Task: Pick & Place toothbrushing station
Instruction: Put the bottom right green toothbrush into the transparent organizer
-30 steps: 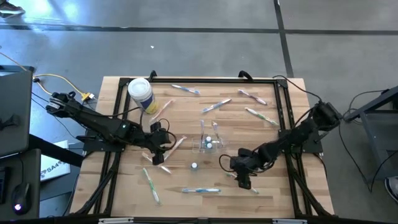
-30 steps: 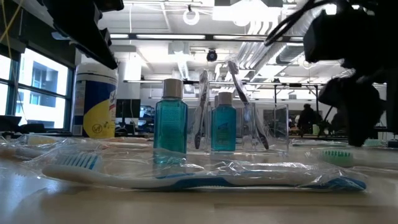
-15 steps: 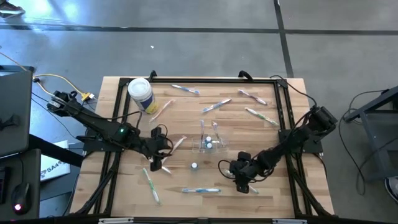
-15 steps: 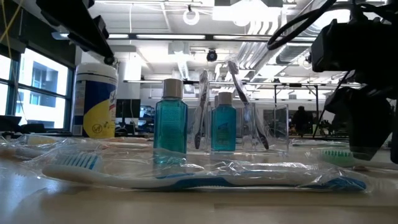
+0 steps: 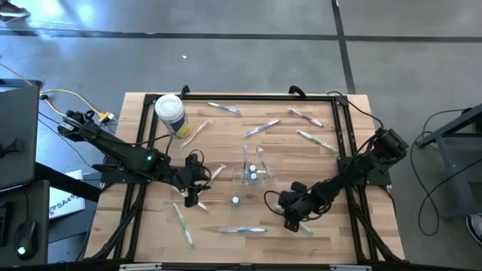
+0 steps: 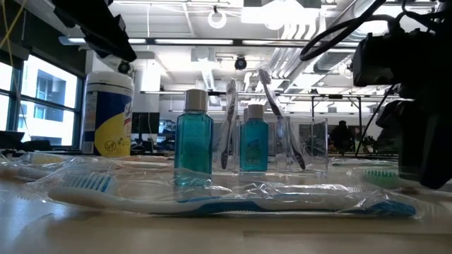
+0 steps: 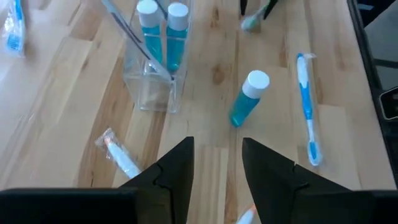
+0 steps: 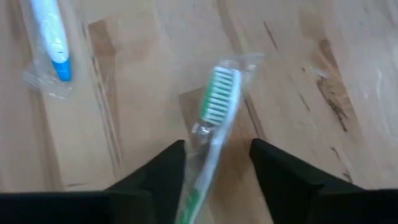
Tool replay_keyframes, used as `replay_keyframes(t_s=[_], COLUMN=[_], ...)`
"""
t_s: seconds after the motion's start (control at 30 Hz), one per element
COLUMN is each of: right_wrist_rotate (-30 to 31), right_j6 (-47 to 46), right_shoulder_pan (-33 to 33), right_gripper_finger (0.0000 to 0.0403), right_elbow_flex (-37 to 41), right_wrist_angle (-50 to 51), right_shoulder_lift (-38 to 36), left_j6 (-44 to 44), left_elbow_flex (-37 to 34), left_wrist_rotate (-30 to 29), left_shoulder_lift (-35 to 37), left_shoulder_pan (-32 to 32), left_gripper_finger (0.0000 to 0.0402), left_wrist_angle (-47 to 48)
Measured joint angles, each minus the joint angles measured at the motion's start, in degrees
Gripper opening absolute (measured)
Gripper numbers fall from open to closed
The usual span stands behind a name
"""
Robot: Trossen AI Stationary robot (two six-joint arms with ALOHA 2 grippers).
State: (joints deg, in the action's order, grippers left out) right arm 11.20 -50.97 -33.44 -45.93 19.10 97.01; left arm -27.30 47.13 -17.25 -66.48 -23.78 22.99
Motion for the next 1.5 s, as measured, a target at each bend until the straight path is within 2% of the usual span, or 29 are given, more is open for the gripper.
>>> replay_keyframes(t_s=[0.23,0.27,0.47,0.63,0.83,0.93,1.07,1.17,1.27,1.33,1.4,1.5], right_wrist_rotate=[-2.2,-2.8,-2.7,-4.0,4.6,11.9,26.5,41.8,59.8,68.3,72.8,74.0], right_j6=[0.0,-0.3,-1.7,-3.2,-2.9,-1.7,-0.2,3.5,6.1,5.2,2.0,-3.2], right_shoulder_pan=[0.6,0.7,0.5,0.2,-1.6,-3.7,-7.5,-10.8,-13.3,-13.9,-13.3,-11.9], right_gripper_finger=[0.0023,0.0016,0.0008,0.0007,0.0006,0.0005,0.0006,0.0006,0.0007,0.0007,0.0006,0.0006], right_elbow_flex=[0.1,0.1,-0.3,-2.4,-5.6,-5.7,-5.8,-5.8,-3.9,-1.9,0.0,2.9], right_wrist_angle=[-0.5,-0.5,-0.1,5.7,9.6,9.6,11.6,10.9,8.7,8.1,8.1,8.2], right_shoulder_lift=[0.0,0.0,-0.3,-2.5,-8.0,-12.5,-18.2,-21.2,-22.3,-22.9,-23.4,-23.3], left_j6=[0.8,1.2,1.5,1.4,1.4,1.4,1.5,1.5,1.5,1.5,1.5,1.5], left_elbow_flex=[-0.1,-0.1,-0.1,-0.1,-0.1,-0.1,-0.1,-0.1,-0.1,-0.1,-0.1,-0.1], left_wrist_rotate=[0.2,0.2,0.2,0.5,0.6,0.6,0.6,0.6,0.7,0.7,0.7,0.7], left_shoulder_lift=[-2.8,-3.5,-6.7,-7.8,-7.7,-7.7,-7.7,-7.7,-7.7,-7.7,-7.7,-7.7], left_shoulder_pan=[0.1,0.1,0.1,0.1,0.1,0.1,0.1,0.1,0.1,0.1,0.1,0.1], left_gripper_finger=[0.0135,0.0135,0.0135,0.0135,0.0135,0.0135,0.0136,0.0136,0.0136,0.0136,0.0136,0.0136], left_wrist_angle=[0.6,0.1,-0.1,0.0,-0.6,-0.5,-0.5,-0.5,-0.5,-0.5,-0.4,-0.5])
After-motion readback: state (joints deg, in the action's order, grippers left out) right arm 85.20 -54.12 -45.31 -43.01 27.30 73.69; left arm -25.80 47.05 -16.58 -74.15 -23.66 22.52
